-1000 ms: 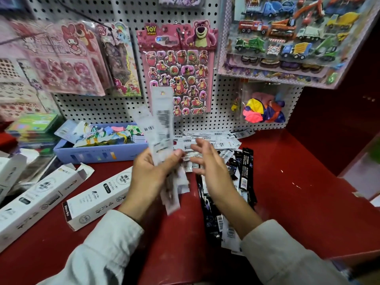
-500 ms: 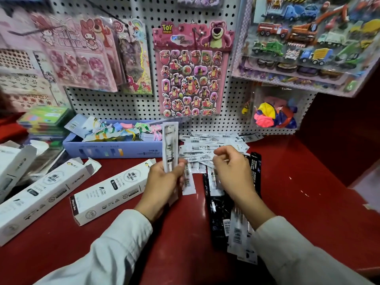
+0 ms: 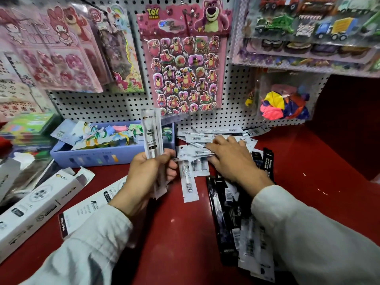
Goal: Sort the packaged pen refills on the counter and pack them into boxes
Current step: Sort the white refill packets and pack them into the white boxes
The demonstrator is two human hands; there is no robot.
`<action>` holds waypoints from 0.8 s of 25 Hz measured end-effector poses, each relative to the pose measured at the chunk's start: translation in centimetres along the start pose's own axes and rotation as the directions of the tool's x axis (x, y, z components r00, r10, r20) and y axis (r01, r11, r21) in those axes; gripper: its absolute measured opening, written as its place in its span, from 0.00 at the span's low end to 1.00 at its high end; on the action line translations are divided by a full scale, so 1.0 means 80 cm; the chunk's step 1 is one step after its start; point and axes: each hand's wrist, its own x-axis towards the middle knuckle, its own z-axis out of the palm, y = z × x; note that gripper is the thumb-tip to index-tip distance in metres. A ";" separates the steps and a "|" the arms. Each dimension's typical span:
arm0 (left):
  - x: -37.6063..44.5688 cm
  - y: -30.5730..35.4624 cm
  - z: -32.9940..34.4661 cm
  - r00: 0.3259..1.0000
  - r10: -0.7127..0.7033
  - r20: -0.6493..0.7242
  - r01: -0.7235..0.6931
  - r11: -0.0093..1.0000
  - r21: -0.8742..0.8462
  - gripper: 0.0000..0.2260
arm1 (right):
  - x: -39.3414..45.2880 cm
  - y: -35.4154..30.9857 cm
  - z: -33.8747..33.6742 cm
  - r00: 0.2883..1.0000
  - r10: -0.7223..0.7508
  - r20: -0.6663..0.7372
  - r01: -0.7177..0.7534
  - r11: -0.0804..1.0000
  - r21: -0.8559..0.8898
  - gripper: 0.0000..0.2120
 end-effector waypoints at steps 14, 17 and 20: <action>-0.037 0.012 -0.009 0.999 0.016 0.030 -0.017 0.999 0.031 0.07 | -0.048 -0.008 -0.020 0.977 -0.065 0.203 0.037 0.990 0.136 0.36; -0.037 0.009 -0.010 0.999 0.021 0.036 -0.022 0.999 0.038 0.07 | -0.038 -0.028 -0.008 0.991 -0.050 0.123 0.053 0.998 -0.027 0.26; -0.032 0.011 -0.013 0.999 0.040 0.029 -0.041 0.998 0.056 0.07 | -0.035 -0.032 -0.008 0.997 -0.054 0.053 0.056 0.997 -0.044 0.21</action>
